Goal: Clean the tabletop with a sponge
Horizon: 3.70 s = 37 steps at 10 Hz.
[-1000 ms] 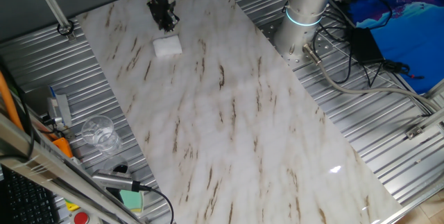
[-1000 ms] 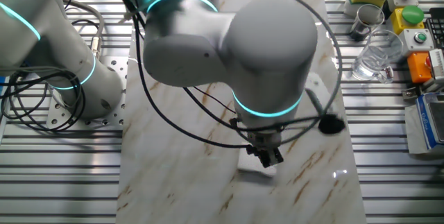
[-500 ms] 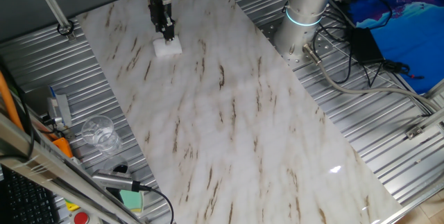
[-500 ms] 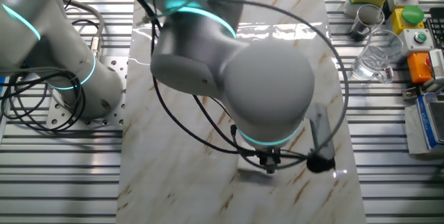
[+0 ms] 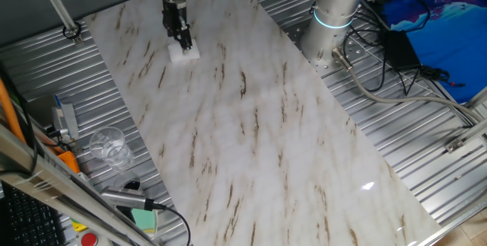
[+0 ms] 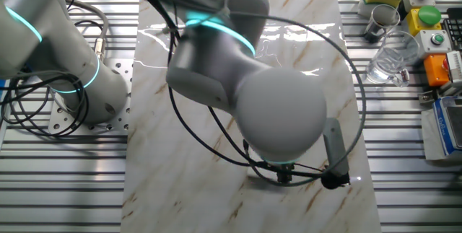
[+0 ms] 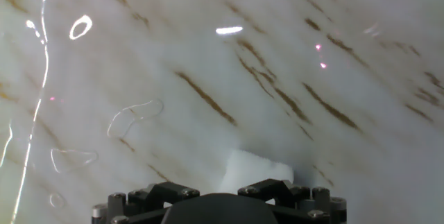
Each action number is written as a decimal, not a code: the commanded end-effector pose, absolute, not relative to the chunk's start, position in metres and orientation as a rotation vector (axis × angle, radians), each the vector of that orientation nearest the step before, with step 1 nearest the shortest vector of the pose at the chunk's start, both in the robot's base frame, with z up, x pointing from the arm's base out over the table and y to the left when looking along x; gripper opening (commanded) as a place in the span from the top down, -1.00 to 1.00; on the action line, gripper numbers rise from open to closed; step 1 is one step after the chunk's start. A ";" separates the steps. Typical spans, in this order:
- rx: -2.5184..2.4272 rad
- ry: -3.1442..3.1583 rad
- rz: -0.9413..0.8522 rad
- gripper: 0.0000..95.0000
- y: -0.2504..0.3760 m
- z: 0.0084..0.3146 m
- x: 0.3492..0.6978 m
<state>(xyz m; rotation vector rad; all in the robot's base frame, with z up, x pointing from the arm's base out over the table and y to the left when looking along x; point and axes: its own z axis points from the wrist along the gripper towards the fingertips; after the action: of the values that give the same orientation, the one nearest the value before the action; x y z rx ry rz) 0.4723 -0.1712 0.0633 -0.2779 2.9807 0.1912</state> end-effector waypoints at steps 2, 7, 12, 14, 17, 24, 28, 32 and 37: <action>-0.432 3.011 0.049 -1.00 -0.175 0.044 0.475; -0.417 3.027 0.044 -0.60 -0.178 0.038 0.475; 0.001 3.051 0.028 -0.60 -0.193 0.043 0.470; 0.114 3.050 0.035 -0.60 -0.197 0.045 0.469; 0.160 3.043 0.059 -0.60 -0.197 0.044 0.469; 0.193 3.035 0.080 -0.60 -0.199 0.031 0.469; 0.215 3.043 0.104 -0.60 -0.199 0.021 0.469; 0.217 3.046 0.104 -0.60 -0.198 0.020 0.463; 0.219 3.046 0.100 -0.60 -0.194 0.018 0.457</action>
<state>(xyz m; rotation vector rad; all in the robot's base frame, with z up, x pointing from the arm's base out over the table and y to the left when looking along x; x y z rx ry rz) 0.4568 -0.1944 0.0171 0.2197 3.0464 0.1001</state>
